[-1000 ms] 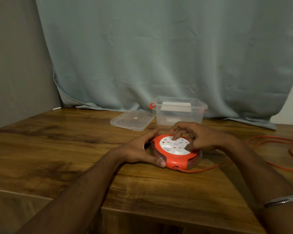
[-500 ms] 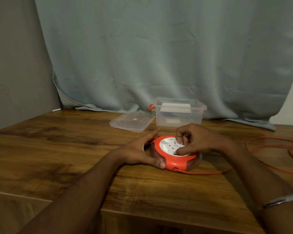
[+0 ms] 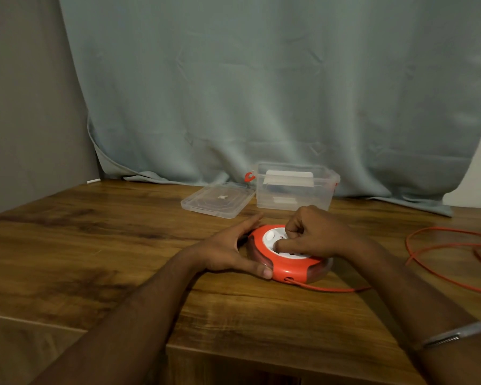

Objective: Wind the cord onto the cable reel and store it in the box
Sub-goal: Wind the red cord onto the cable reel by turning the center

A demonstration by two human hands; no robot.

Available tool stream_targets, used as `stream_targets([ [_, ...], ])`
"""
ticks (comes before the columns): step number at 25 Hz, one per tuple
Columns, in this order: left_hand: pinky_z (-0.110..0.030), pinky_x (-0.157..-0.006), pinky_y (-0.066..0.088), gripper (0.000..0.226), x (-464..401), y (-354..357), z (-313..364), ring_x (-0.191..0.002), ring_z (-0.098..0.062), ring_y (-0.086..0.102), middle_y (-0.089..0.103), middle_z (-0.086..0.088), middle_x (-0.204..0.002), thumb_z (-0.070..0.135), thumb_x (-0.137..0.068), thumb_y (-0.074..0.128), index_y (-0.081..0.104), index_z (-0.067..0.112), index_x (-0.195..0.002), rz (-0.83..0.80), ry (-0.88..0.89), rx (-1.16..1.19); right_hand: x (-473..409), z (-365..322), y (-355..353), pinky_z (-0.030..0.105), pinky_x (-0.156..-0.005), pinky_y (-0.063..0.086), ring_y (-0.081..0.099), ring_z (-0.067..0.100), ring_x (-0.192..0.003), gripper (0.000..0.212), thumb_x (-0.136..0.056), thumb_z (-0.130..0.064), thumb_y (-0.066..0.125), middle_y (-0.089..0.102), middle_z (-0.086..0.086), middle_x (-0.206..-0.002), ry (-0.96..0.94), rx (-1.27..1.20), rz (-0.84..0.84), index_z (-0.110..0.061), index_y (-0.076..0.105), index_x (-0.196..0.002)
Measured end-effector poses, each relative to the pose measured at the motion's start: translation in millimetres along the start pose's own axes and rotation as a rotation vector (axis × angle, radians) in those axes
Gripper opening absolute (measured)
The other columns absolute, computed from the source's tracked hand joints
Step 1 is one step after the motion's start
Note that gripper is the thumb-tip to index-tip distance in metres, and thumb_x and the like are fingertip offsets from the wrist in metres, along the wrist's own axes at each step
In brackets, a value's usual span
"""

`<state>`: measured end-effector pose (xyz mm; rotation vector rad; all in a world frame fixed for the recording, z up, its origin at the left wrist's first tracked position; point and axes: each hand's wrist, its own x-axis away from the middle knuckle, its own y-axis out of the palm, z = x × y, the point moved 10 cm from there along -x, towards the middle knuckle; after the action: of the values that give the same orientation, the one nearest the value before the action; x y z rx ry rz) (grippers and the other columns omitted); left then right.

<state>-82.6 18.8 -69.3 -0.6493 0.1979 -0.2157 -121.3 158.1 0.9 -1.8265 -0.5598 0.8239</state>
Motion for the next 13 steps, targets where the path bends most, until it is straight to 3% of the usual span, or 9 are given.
stream_targets([
  [2,-0.031,-0.128,0.029,0.143,-0.5,-0.8,-0.8,-0.153,0.000,0.032,0.029,0.016,-0.171,0.051,-0.054,0.100,0.014,0.039,-0.168,0.012,0.003,-0.001,-0.8,1.2,-1.5,0.042,-0.056,0.047,0.048,0.009,-0.048,0.045,-0.072,-0.055,0.074,0.053,-0.004,-0.048,-0.005,-0.016,0.007,-0.017,0.057,-0.054],
  [5,-0.030,-0.127,0.030,0.143,-1.7,-0.9,-2.2,-0.152,0.001,0.033,0.029,0.018,-0.170,0.057,-0.053,0.100,0.016,0.039,-0.168,0.024,0.005,-0.018,-0.5,4.0,-10.3,0.041,-0.057,0.046,0.049,0.009,-0.054,0.013,-0.064,-0.033,0.073,0.057,-0.009,-0.058,-0.035,-0.165,0.021,-0.027,0.063,-0.070],
  [8,-0.032,-0.128,0.030,0.141,-1.2,-1.1,-2.4,-0.153,-0.002,0.032,0.027,0.017,-0.171,0.059,-0.054,0.099,0.016,0.042,-0.167,0.009,-0.002,-0.030,2.9,14.4,-5.2,0.036,-0.056,0.035,0.046,0.015,-0.059,0.042,-0.067,-0.004,0.073,0.053,-0.002,-0.065,0.001,-0.228,-0.113,-0.029,0.071,-0.100],
  [11,-0.032,-0.128,0.029,0.140,-0.1,-0.6,-1.8,-0.153,-0.002,0.031,0.026,0.019,-0.171,0.057,-0.055,0.099,0.015,0.045,-0.167,-0.003,-0.010,-0.030,3.9,18.8,1.6,0.033,-0.058,0.034,0.046,0.017,-0.062,0.051,-0.069,-0.007,0.071,0.068,0.011,-0.084,-0.041,-0.269,-0.217,-0.031,0.072,-0.114],
  [13,-0.032,-0.129,0.028,0.141,0.7,0.2,-2.1,-0.154,-0.002,0.030,0.026,0.020,-0.171,0.056,-0.054,0.099,0.014,0.045,-0.167,-0.005,-0.009,-0.016,3.5,21.9,2.3,0.034,-0.059,0.036,0.047,0.019,-0.065,0.051,-0.068,-0.011,0.072,0.073,0.011,-0.102,-0.046,-0.322,-0.231,-0.031,0.072,-0.115],
])
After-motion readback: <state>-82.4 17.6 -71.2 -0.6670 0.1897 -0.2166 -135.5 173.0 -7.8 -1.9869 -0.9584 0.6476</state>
